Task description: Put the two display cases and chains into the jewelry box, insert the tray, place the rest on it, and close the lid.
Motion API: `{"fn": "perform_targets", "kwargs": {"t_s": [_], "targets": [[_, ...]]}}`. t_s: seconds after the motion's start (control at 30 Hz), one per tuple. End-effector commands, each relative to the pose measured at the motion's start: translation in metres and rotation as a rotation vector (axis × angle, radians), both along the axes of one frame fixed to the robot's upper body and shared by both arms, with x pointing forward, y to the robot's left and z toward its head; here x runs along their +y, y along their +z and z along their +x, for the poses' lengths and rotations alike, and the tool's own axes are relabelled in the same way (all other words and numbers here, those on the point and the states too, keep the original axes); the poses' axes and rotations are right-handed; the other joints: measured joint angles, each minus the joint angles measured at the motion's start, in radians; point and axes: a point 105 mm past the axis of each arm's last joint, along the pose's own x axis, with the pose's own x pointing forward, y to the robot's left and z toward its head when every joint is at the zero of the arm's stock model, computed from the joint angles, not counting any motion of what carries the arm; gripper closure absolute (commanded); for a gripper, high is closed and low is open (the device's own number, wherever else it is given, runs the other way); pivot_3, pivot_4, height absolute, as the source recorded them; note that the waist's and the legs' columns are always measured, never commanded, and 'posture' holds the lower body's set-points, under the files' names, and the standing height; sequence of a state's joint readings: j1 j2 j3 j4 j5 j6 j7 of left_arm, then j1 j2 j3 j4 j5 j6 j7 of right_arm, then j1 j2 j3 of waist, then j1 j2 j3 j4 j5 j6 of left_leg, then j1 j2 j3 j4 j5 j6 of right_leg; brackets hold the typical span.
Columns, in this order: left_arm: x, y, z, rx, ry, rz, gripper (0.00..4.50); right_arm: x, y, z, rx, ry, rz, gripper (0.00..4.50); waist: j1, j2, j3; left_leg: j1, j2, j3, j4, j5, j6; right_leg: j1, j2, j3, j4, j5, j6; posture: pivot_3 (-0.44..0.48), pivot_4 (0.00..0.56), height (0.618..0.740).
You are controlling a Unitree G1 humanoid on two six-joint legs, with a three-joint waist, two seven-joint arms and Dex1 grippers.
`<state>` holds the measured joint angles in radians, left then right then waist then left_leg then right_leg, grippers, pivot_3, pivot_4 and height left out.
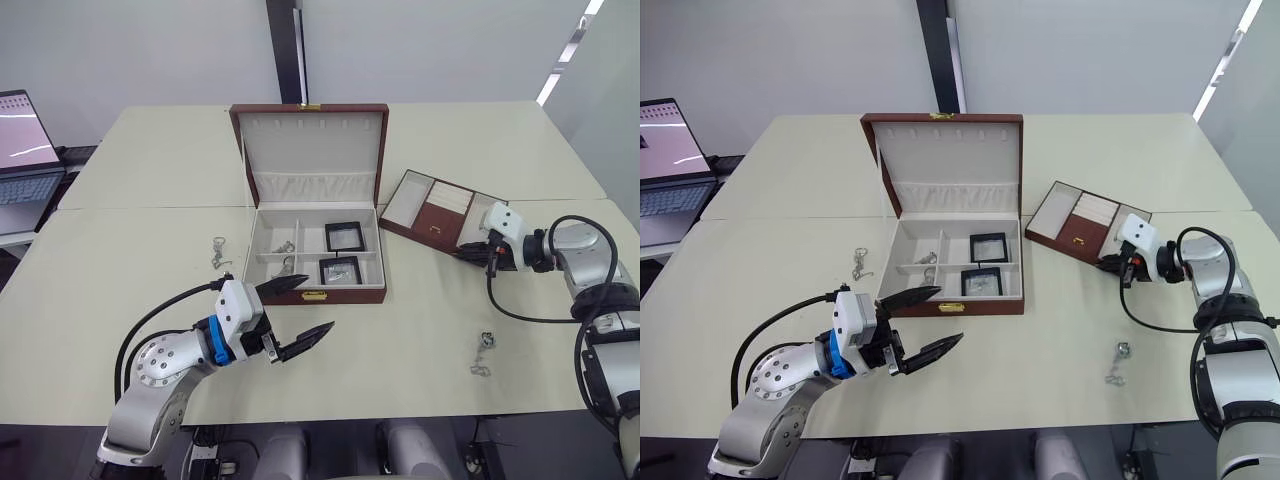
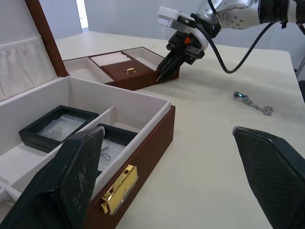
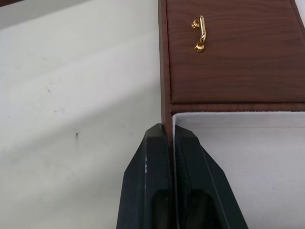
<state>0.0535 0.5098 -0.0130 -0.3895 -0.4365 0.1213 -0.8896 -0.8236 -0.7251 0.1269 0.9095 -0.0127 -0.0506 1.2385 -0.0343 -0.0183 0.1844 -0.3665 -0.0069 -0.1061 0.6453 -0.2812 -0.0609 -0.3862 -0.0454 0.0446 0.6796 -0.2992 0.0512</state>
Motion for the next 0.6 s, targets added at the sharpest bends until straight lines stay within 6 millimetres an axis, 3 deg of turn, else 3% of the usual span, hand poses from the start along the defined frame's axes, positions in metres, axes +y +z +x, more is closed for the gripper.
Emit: {"fn": "perform_targets", "kwargs": {"t_s": [0.03, 0.27, 0.37, 0.6], "targets": [[-0.002, 0.008, 0.0, -0.046, -0.001, -0.012, 0.0, -0.01, 0.029, -0.002, -0.083, -0.008, 0.038, 4.48, 0.001, 0.0, 0.0, 0.0, 0.0, 0.0, 0.0, 0.0, 0.0, 0.0, 0.0, 0.0, 0.0, 0.0, 0.0, 0.0, 0.15, 0.74], [-0.002, 0.008, -0.003, -0.036, 0.007, -0.02, 0.0, -0.024, 0.047, -0.026, -0.087, 0.002, 0.034, 4.48, 0.001, 0.0, 0.0, 0.0, 0.0, 0.0, 0.0, 0.0, 0.0, 0.0, 0.0, 0.0, 0.0, 0.0, 0.0, 0.0, 0.15, 0.74], [0.001, 0.004, -0.005, -0.019, 0.019, -0.021, 0.0, -0.019, 0.06, -0.048, -0.069, 0.054, 0.042, 4.48, 0.002, 0.001, 0.0, 0.0, 0.0, -0.001, 0.0, 0.0, 0.0, 0.0, 0.0, 0.0, 0.0, 0.0, 0.0, 0.0, 0.15, 0.74], [0.007, 0.003, -0.011, -0.002, 0.054, -0.024, 0.0, 0.001, 0.068, -0.088, -0.015, 0.124, 0.012, 4.48, 0.002, 0.001, 0.0, 0.001, 0.0, 0.0, 0.0, 0.0, 0.0, 0.001, 0.0, 0.0, 0.0, 0.0, 0.0, 0.0, 0.15, 0.74]]}}
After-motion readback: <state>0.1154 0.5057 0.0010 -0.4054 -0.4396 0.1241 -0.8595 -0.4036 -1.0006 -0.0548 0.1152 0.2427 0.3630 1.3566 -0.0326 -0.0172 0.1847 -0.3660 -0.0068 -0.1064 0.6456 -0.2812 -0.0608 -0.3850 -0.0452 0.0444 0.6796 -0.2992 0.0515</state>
